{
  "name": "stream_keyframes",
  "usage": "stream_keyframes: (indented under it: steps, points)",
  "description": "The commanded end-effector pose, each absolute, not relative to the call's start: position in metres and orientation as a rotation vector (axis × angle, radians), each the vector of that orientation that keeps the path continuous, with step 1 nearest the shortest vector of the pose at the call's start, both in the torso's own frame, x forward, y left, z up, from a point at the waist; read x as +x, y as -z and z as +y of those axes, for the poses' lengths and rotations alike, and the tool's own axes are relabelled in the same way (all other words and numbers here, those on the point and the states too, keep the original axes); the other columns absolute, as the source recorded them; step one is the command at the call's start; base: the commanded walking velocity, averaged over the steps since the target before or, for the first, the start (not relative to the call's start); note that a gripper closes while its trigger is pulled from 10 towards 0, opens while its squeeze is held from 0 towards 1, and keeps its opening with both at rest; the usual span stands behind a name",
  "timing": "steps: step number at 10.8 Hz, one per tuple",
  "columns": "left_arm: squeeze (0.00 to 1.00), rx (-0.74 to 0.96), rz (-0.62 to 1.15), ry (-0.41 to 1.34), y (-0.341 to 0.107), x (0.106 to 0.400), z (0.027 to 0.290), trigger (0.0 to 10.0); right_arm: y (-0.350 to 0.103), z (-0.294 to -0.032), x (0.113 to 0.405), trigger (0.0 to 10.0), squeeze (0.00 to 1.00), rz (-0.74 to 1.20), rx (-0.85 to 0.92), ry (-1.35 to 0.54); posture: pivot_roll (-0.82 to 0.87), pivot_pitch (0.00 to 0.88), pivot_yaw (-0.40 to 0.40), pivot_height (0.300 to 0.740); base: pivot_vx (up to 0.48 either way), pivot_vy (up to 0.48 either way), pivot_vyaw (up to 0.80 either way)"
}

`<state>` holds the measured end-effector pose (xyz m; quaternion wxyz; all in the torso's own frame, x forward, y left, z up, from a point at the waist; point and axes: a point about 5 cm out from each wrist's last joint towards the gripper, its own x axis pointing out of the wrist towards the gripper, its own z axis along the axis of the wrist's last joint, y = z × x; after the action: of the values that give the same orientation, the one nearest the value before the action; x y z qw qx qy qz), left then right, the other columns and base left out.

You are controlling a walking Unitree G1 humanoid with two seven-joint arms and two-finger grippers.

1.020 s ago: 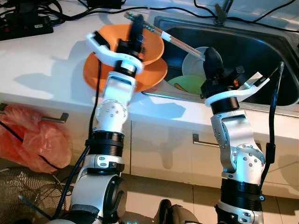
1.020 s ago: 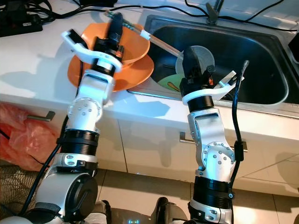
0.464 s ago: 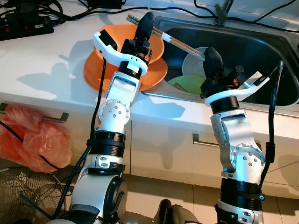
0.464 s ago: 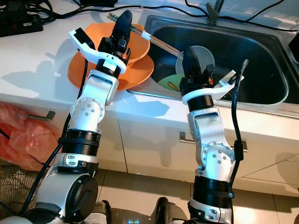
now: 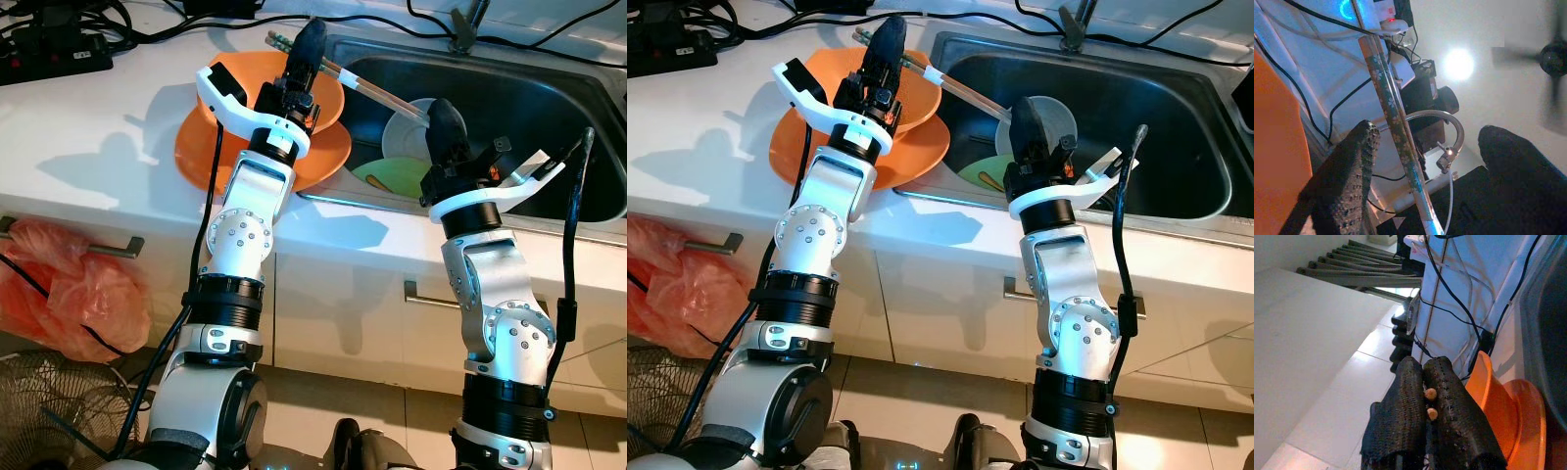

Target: Kitchen organization

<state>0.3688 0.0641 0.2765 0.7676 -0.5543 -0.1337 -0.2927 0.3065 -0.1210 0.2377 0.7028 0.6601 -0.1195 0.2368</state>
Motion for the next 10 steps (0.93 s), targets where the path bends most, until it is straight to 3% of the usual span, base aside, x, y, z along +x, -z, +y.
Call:
stream_keyframes:
  steps: [1, 10]
  points:
    - [1.0, -1.323, -0.22, 0.74, -0.2799, 0.3541, 0.0127, 10.0, -0.2419, -0.1127, 0.3081, 10.0, 0.0, -0.27, 1.532, -0.536, 0.06, 0.151, -0.054, 0.74, 0.0, 0.0, 0.0]
    - [1.0, -1.323, -0.22, 0.74, -0.2799, 0.3541, 0.0127, 10.0, -0.2419, -0.1127, 0.3081, 10.0, 0.0, -0.27, 1.532, -0.536, 0.06, 0.151, -0.054, 0.74, 0.0, 0.0, 0.0]
